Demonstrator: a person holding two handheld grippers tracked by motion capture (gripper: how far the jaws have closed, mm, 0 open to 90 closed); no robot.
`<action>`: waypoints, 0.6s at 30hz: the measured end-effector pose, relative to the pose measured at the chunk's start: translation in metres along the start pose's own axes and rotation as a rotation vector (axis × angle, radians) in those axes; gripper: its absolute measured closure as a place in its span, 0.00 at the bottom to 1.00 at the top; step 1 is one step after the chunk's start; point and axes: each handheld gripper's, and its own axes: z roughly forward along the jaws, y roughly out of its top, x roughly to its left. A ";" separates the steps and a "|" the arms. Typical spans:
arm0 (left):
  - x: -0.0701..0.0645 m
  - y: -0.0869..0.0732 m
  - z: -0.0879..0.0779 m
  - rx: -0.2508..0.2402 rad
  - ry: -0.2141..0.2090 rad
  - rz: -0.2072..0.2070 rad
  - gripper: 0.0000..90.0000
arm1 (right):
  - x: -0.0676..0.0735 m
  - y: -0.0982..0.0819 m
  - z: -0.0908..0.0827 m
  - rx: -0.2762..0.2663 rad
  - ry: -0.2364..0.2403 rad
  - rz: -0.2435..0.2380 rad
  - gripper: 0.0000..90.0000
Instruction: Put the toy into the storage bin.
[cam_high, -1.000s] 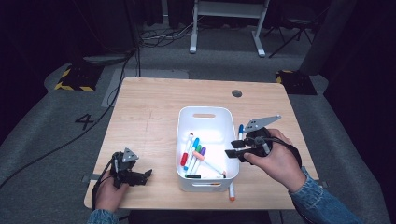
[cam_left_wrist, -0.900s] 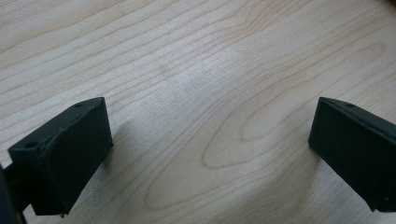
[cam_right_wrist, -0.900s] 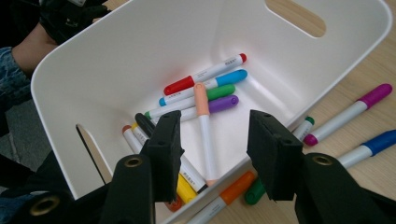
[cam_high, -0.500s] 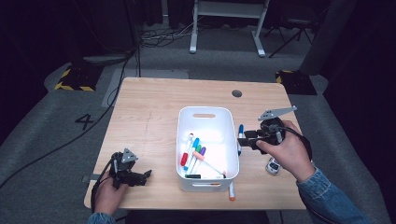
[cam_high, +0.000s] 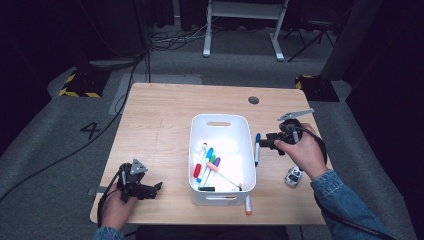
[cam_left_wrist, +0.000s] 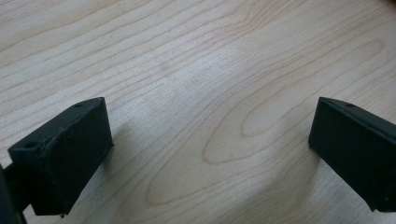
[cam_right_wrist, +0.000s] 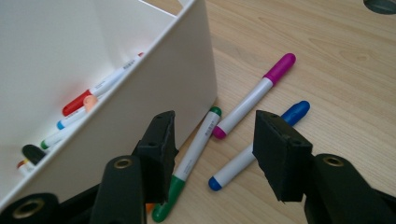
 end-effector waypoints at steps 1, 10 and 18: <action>0.000 0.000 0.000 0.000 0.000 0.000 0.00 | -0.002 -0.001 0.003 0.000 -0.003 -0.003 0.54; 0.000 0.000 0.000 0.000 0.000 0.000 0.00 | -0.018 -0.006 0.031 0.017 -0.041 0.013 0.52; 0.000 0.000 0.000 0.000 0.000 0.000 0.00 | -0.030 -0.014 0.052 0.039 -0.075 0.028 0.52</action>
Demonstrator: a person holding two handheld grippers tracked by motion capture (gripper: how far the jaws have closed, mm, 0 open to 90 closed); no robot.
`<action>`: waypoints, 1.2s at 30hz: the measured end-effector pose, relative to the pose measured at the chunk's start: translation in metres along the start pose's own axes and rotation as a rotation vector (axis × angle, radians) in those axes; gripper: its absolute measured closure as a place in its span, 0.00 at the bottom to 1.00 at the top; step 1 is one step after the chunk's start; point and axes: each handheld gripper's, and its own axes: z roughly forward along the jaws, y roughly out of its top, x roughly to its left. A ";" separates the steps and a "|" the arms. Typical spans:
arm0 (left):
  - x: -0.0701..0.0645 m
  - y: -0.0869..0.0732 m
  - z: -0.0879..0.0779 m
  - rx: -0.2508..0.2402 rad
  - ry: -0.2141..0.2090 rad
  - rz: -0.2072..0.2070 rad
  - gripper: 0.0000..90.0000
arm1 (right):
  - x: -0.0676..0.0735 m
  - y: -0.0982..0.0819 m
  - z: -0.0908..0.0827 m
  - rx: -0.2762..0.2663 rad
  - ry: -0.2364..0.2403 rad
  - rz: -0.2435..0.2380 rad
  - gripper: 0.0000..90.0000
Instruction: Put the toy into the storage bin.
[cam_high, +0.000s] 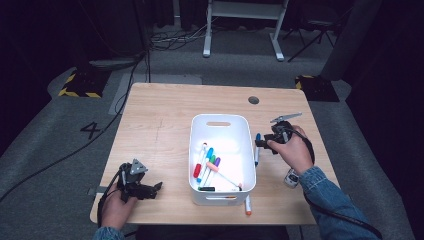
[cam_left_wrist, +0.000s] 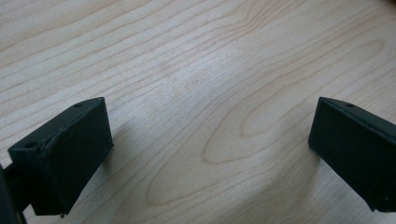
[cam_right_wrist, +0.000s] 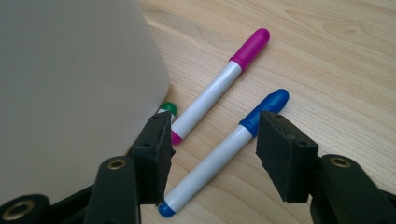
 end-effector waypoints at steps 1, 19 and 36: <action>0.000 0.000 0.000 0.000 0.000 0.000 0.00 | -0.001 -0.001 0.002 0.002 -0.002 -0.003 0.52; 0.000 0.000 0.000 0.000 0.000 0.000 0.00 | -0.008 -0.014 0.036 0.072 -0.041 0.024 0.53; 0.000 0.000 0.000 0.000 0.000 0.000 0.00 | -0.019 -0.021 0.037 0.160 -0.122 0.016 0.86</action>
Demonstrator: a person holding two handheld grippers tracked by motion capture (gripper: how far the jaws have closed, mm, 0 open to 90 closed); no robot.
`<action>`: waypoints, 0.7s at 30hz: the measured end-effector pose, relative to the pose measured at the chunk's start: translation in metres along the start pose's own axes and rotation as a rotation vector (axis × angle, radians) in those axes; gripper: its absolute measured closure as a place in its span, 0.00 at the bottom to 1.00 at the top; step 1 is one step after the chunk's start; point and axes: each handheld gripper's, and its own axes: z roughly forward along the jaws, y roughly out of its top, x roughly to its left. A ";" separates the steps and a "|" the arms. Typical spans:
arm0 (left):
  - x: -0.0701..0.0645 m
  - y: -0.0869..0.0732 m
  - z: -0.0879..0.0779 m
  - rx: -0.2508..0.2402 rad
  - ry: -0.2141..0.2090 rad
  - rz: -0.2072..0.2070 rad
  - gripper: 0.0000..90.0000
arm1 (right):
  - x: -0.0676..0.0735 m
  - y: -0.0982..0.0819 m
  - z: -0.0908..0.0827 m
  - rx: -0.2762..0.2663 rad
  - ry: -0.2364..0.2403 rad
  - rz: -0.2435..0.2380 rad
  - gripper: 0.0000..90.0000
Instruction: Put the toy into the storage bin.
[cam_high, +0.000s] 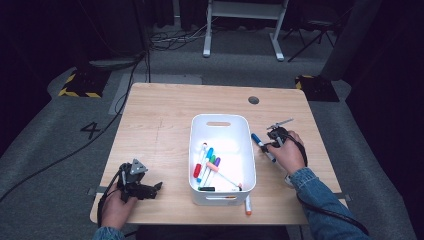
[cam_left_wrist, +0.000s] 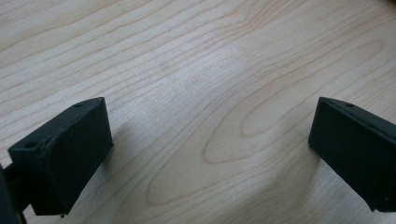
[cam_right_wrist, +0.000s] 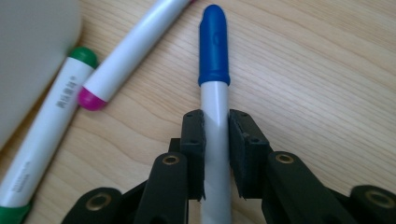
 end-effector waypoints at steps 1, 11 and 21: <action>0.000 0.000 0.000 0.000 0.000 0.000 0.00 | -0.002 0.000 0.000 0.002 -0.005 -0.003 0.86; 0.000 0.000 0.000 0.000 0.000 0.000 0.00 | -0.004 -0.003 -0.007 -0.007 0.020 0.030 0.86; 0.000 0.000 0.000 0.000 0.000 0.000 0.00 | 0.003 0.001 -0.031 -0.064 0.068 0.040 0.86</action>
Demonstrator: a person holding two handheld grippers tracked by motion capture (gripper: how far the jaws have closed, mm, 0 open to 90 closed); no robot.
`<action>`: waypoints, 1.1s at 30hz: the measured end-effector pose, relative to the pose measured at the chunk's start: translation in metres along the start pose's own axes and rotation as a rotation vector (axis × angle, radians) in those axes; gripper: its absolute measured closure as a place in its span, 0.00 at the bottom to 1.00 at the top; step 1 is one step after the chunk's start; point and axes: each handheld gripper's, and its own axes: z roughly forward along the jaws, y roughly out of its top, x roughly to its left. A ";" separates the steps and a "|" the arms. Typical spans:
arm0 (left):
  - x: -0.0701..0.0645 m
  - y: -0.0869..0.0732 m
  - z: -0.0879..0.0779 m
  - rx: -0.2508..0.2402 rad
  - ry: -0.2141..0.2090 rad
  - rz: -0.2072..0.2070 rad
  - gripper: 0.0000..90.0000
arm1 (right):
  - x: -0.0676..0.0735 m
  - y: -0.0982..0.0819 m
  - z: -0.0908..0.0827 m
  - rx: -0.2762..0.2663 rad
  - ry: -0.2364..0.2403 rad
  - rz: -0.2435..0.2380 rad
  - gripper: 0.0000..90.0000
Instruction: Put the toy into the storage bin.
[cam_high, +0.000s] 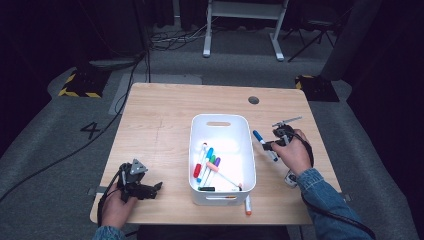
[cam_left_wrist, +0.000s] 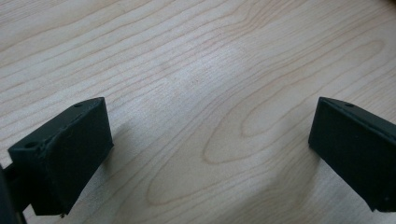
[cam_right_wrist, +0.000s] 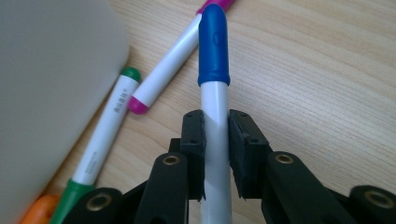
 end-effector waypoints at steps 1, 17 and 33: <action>0.000 0.000 0.000 0.000 0.000 0.000 0.00 | 0.001 0.000 -0.003 -0.005 0.003 -0.004 0.86; 0.000 0.002 0.001 0.001 -0.004 -0.003 0.00 | 0.031 0.004 -0.056 -0.096 0.067 -0.062 0.86; 0.000 0.002 0.002 -0.002 -0.002 -0.002 0.00 | 0.069 0.007 -0.102 -0.153 0.146 -0.124 0.86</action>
